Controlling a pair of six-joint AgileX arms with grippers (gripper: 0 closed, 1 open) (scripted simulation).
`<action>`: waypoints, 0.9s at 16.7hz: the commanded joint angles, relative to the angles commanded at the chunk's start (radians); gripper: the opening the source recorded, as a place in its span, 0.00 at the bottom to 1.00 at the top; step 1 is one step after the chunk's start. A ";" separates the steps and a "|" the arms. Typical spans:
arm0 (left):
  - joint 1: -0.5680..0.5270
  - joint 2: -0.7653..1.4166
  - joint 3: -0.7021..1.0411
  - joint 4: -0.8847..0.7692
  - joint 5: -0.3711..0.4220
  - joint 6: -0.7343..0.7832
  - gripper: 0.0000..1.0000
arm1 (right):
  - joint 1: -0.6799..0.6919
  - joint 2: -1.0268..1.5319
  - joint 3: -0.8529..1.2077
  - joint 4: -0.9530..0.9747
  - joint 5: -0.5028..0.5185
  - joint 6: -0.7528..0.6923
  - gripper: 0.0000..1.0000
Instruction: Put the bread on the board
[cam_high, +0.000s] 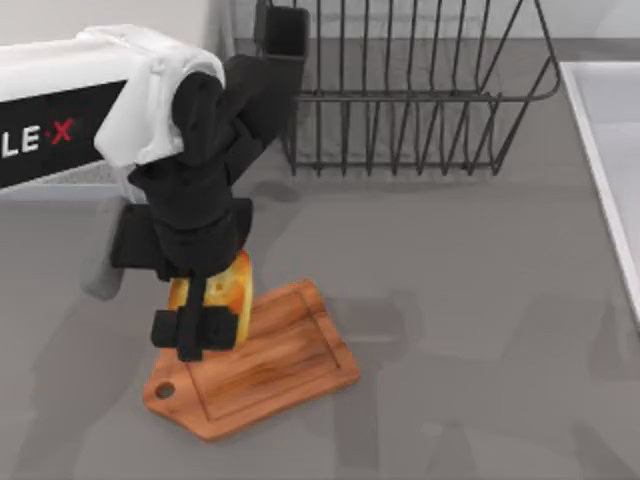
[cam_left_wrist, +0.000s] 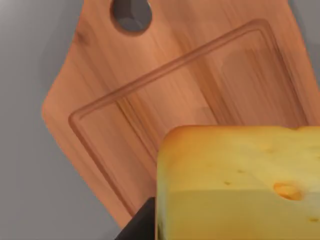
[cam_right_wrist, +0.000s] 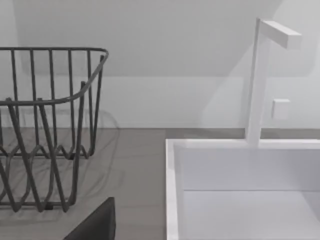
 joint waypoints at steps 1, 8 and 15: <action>-0.015 0.003 -0.002 0.005 0.002 -0.036 0.00 | 0.000 0.000 0.000 0.000 0.000 0.000 1.00; -0.047 0.015 -0.006 0.015 0.010 -0.108 0.00 | 0.000 0.000 0.000 0.000 0.000 0.000 1.00; -0.043 0.034 -0.046 0.080 0.008 -0.103 0.00 | 0.000 0.000 0.000 0.000 0.000 0.000 1.00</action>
